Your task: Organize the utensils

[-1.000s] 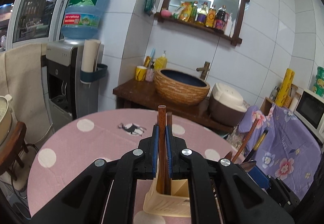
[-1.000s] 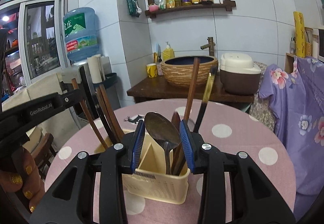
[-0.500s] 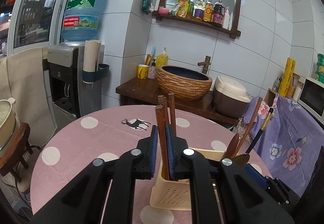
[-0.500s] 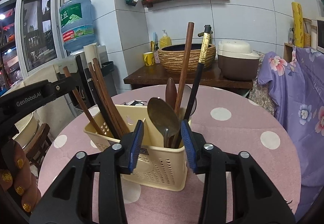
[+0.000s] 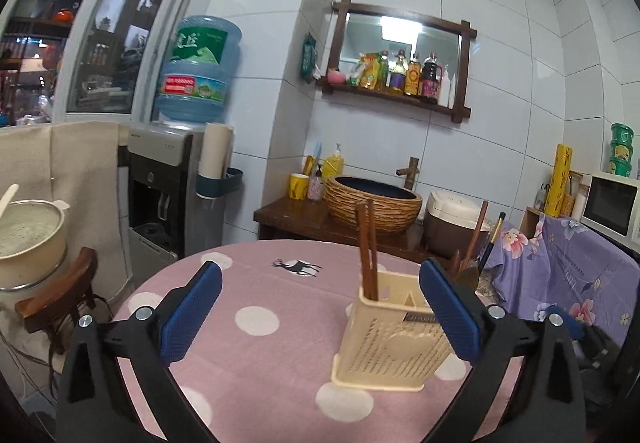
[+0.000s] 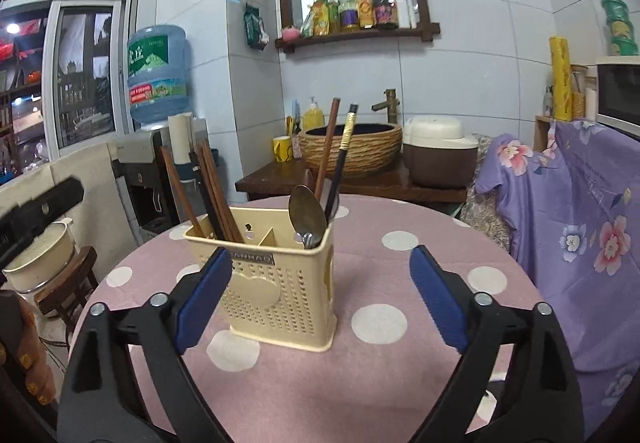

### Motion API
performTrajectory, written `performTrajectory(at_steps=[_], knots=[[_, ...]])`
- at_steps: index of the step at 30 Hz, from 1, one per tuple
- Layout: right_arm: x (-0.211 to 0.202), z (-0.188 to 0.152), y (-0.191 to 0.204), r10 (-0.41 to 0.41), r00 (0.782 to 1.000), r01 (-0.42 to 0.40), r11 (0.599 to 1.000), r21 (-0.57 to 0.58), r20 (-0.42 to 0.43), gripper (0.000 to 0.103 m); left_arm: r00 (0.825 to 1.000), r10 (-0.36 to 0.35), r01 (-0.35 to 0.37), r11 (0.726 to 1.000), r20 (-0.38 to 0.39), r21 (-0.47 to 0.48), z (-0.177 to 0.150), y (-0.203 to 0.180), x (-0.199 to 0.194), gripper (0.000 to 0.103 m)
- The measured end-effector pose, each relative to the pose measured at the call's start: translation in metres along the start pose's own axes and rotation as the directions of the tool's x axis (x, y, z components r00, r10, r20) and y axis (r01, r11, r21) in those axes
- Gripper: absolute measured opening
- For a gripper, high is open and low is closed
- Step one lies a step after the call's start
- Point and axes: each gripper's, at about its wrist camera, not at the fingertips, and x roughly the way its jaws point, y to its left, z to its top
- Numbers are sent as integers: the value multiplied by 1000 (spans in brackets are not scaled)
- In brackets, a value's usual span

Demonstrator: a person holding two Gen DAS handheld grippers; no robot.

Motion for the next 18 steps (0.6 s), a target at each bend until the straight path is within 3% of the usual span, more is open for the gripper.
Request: performTrajectory(at_steps=[2,13,18], knots=[[-22,-13,-3,-3,1000,3,1000,-2,19,97,1000,14,-14,1000,11,-3,-11,9,-17,98],[-100,-109,-1,-24,1000,24,999,-40,-15,97,993,110,-110,994,-35,-11,-92,33,-97,98],[-130,-149,5,-33,999,33,997,-66,1,97,992,105,-108,994,-73,-33,-127,32,-124,98]])
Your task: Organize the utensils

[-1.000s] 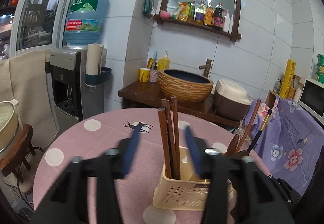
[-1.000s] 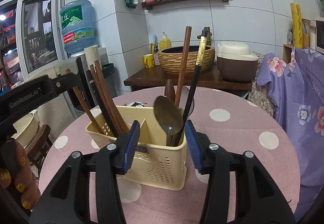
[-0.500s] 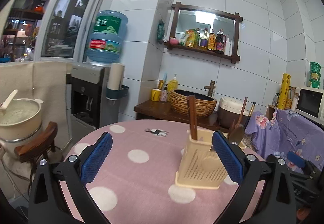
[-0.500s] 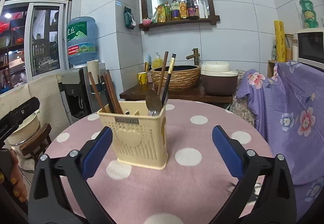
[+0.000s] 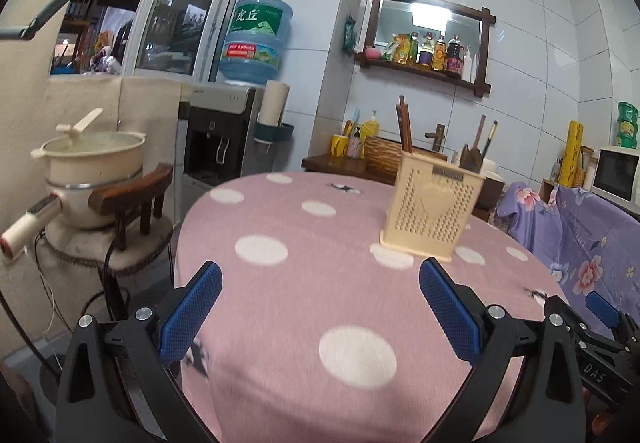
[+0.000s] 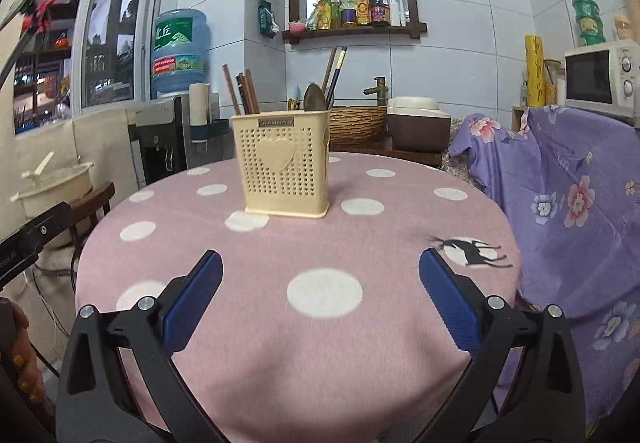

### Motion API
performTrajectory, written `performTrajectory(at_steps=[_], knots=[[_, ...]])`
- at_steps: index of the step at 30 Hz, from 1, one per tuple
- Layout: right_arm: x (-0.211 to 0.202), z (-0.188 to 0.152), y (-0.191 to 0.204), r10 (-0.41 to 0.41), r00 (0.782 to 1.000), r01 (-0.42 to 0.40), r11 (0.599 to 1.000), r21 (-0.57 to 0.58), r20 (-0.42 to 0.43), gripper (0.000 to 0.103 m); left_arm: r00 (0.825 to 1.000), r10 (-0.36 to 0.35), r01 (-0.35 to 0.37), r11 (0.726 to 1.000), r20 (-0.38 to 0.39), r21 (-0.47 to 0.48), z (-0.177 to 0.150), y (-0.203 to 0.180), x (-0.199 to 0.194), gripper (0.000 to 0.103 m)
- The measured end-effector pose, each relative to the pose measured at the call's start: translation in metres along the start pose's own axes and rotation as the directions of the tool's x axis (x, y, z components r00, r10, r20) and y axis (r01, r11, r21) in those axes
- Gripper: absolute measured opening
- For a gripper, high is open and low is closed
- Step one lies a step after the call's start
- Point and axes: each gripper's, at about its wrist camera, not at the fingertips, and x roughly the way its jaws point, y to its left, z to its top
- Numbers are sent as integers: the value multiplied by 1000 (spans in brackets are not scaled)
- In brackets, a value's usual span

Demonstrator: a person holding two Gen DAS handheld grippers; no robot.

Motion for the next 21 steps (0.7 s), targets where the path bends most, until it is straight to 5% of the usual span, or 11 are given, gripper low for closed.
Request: performTrajectory(at_steps=[8,21], knots=[[-43,-44,10,36,999,-36,999,-12,-35,97,999,-33,33,998,5,45,-40,-3,-45,98],[-66,-53,14,47,998,-47,999,0,-35,97,999,13,-14,1000,32,28,-47,3,-61,98]])
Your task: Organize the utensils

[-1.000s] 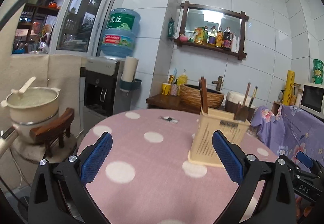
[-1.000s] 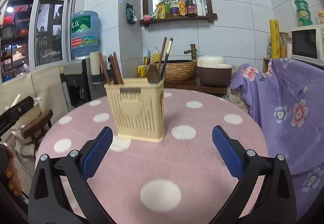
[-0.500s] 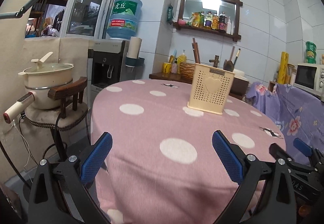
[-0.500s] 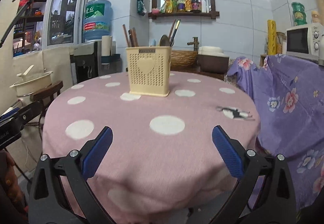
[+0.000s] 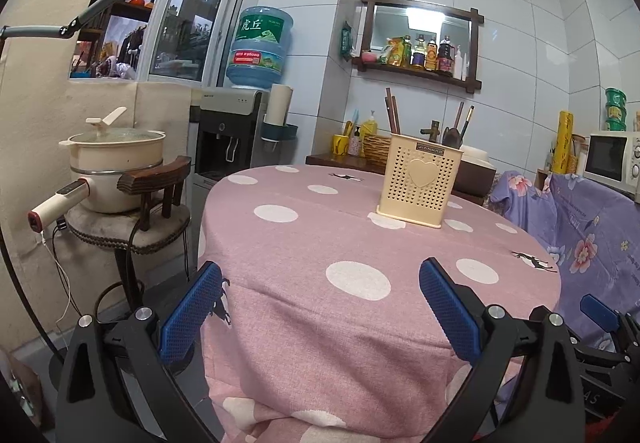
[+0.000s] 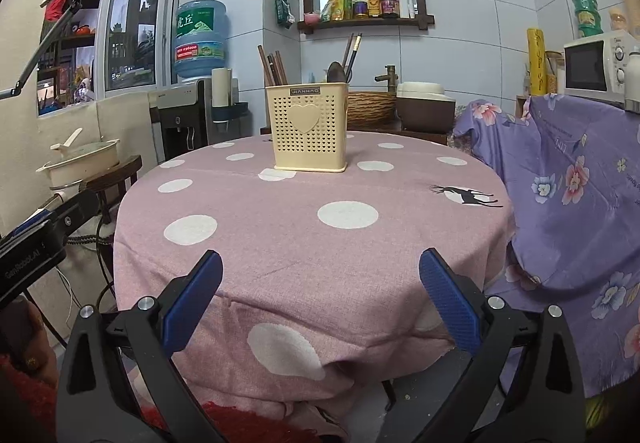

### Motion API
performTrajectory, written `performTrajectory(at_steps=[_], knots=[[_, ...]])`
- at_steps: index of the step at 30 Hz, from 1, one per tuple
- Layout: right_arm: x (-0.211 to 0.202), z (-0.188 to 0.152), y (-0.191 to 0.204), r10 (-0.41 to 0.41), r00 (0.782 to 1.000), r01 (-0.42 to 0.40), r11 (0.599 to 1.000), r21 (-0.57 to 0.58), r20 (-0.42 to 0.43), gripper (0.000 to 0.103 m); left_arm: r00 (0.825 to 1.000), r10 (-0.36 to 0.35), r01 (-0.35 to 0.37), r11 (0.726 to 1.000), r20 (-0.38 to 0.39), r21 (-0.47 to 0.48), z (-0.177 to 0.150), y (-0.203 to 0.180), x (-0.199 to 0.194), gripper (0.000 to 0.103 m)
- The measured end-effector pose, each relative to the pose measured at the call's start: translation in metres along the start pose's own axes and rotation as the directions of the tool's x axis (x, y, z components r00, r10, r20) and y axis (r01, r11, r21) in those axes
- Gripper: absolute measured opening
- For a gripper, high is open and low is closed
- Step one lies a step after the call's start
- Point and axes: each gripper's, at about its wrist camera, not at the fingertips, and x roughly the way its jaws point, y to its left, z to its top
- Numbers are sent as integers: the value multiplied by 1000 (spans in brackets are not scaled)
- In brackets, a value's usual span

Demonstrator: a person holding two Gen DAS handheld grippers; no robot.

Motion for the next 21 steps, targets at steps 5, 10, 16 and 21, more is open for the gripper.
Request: performTrajectory(at_steps=[5,10,16,21], knots=[[-1,0,0,-5,1000,5,1000,0,1,97,1000,4,-4,1000,1,3,-1,1,-3,98],[-4,1,0,-14,1000,14,1000,-4,12,97,1000,5,-5,1000,1,4,0,1,-4,98],[-6,2,1,-21,1000,21,1000,-8,20,97,1000,5,-5,1000,-2,10,0,0,-4,98],[-6,2,0,-20,1000,20,1000,-8,20,97,1000,5,-5,1000,-1,9,0,0,-4,98]])
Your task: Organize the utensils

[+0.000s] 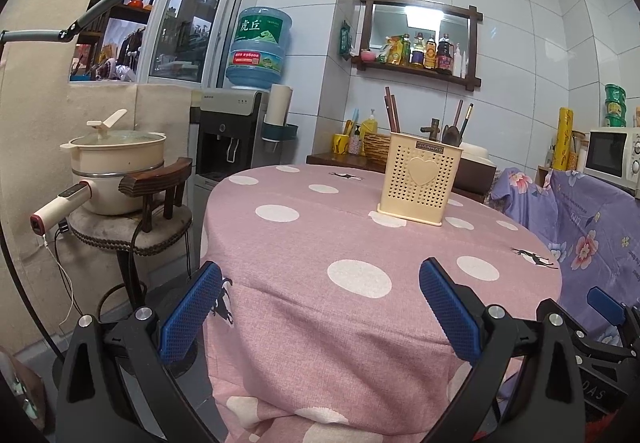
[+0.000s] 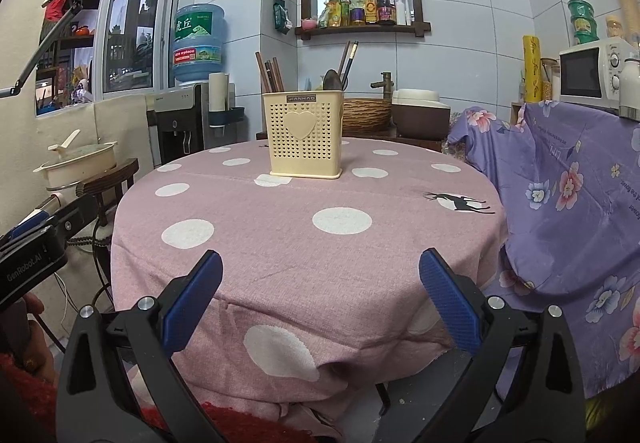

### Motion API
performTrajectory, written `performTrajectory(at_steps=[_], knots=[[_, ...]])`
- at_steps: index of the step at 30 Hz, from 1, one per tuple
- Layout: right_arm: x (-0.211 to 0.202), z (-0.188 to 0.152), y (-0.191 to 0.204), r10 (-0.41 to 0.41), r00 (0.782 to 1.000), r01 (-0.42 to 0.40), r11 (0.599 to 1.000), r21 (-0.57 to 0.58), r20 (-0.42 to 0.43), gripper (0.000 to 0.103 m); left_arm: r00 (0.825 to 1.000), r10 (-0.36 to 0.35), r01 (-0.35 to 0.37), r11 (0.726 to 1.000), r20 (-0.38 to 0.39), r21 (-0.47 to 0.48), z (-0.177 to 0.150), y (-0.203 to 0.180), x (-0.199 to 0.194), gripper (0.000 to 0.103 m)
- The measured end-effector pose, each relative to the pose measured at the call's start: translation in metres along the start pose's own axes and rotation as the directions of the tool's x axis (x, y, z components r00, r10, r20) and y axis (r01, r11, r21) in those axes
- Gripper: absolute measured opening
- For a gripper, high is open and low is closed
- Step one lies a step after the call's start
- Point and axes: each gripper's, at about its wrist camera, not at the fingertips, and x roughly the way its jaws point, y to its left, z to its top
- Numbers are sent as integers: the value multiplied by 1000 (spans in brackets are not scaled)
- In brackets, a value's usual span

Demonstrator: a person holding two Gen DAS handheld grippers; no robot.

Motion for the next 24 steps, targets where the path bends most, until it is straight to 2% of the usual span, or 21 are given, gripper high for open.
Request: performTrajectory(at_steps=[24], knots=[[1,0,-1,-3,1000,3,1000,1,-1,97,1000,-15,15,1000,-19,11,-3,3,2,98]])
